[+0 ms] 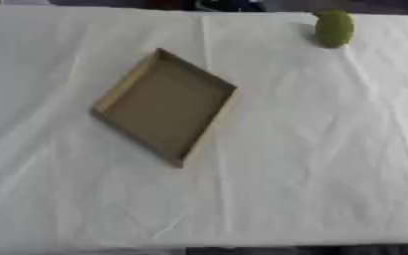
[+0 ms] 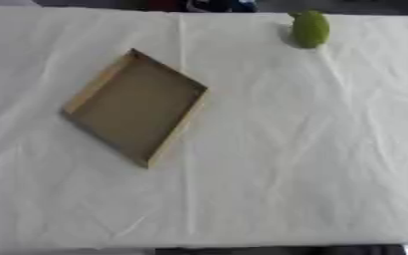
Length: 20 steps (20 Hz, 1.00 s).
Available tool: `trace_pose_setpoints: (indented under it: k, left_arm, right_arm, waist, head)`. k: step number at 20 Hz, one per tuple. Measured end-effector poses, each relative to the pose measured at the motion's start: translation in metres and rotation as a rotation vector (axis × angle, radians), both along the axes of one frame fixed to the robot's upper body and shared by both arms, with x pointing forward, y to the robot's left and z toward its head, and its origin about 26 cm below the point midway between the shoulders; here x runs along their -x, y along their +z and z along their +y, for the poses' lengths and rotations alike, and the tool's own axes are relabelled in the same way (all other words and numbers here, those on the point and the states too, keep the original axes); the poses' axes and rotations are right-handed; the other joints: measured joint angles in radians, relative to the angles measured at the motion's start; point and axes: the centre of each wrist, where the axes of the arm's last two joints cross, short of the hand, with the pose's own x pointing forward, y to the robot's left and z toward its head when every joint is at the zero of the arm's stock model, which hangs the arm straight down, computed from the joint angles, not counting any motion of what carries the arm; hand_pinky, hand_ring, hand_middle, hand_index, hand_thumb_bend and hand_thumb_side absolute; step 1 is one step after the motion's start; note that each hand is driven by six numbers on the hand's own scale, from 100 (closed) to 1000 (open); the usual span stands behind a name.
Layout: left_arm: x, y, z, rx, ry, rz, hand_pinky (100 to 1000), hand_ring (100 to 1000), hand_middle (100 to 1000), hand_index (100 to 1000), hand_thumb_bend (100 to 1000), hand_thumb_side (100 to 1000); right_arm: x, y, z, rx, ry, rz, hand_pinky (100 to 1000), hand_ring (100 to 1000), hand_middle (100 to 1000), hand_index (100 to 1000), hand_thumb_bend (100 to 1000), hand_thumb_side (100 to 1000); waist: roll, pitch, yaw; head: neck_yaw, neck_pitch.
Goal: Pick up objects on the table and place them in the box.
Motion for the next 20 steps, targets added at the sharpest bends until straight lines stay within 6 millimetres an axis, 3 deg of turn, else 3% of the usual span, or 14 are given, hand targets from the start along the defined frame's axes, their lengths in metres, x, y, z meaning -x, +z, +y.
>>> trace_pose_setpoints:
  k: [5, 12, 20]
  left_arm:
    - [0.000, -0.002, -0.001, 0.014, -0.015, -0.006, 525, 600, 614, 789, 100, 567]
    - [0.001, -0.002, 0.000, 0.015, -0.023, -0.013, 523, 600, 614, 789, 100, 572]
    - [0.000, -0.004, 0.000, 0.019, -0.030, -0.010, 524, 600, 614, 789, 100, 572]
  right_arm:
    - [-0.010, 0.002, 0.004, -0.014, -0.009, 0.040, 807, 813, 769, 808, 100, 130]
    - [-0.030, 0.001, 0.010, -0.054, -0.016, 0.133, 843, 865, 830, 845, 100, 266]
    - [-0.055, -0.004, 0.022, -0.020, -0.003, 0.312, 872, 889, 847, 861, 100, 272]
  waist:
    - [0.001, 0.025, 0.008]
    - [0.003, 0.044, 0.017]
    - [0.003, 0.046, 0.023]
  head:
    - [-0.003, -0.028]
    - [-0.001, -0.045]
    - [-0.009, -0.056]
